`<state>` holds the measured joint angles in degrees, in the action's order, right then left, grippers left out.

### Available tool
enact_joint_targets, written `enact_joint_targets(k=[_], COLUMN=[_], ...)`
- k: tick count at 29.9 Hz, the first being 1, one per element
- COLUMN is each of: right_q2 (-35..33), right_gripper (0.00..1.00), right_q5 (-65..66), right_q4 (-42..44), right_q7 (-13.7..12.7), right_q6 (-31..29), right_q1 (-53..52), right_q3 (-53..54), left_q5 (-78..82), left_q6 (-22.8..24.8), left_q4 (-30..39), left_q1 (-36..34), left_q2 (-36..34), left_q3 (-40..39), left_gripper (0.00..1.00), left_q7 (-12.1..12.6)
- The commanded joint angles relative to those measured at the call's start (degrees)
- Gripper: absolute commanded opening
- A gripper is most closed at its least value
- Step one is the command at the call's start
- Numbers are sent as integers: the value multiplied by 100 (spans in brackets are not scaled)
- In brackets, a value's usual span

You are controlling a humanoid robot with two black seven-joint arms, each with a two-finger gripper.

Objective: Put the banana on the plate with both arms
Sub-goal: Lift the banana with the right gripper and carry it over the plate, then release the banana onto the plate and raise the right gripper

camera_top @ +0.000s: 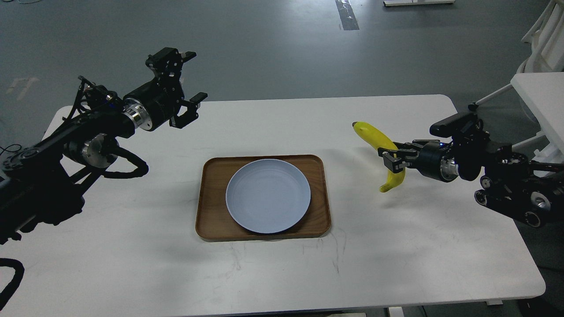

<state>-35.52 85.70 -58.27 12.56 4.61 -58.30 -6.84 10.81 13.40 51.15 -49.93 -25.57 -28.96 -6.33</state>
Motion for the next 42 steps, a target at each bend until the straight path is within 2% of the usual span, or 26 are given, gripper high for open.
enact_joint_targets(k=[1, 4, 13, 25, 26, 28, 29, 30, 37, 42], right_q2=[71, 360, 1406, 1961, 1961, 1961, 1961, 1961, 1900, 1821], right_gripper=[0, 0, 0, 2, 9, 32, 61, 100, 100, 100], right_q5=[8, 8, -28, -344, -370, -510, -650, -843, -2292, -2603], right_q4=[-464, -659, -440, 176, 167, 176, 185, 176, 62, 35], right_q7=[263, 668, 704, 704, 704, 687, 678, 661, 634, 634], right_q6=[320, 330, 295, 295, 304, 312, 321, 339, 321, 321], right_q1=[-181, -348, -699, -621, -621, -577, -560, -542, -551, -568], right_q3=[-2, -71, -686, -986, -986, -977, -934, -864, -478, -353], left_q5=[0, 0, 0, -9, -9, -9, -9, -9, -9, -9], left_q6=[-13, -21, -30, -30, -30, -30, -30, -30, -13, -13], left_q4=[1, 1, 9, 18, 18, 27, 27, 27, 36, 53], left_q1=[1, 1, 10, 10, 10, 19, 19, 19, 19, 45], left_q2=[34, 43, -18, -54, -62, -62, -62, -62, -80, -124], left_q3=[4, 4, -4, -13, -13, -4, -4, -4, -4, -4], left_gripper=[98, 98, 98, 98, 98, 98, 98, 98, 98, 98], left_q7=[9, 9, -17, -35, -35, -35, -35, -35, -26, -26])
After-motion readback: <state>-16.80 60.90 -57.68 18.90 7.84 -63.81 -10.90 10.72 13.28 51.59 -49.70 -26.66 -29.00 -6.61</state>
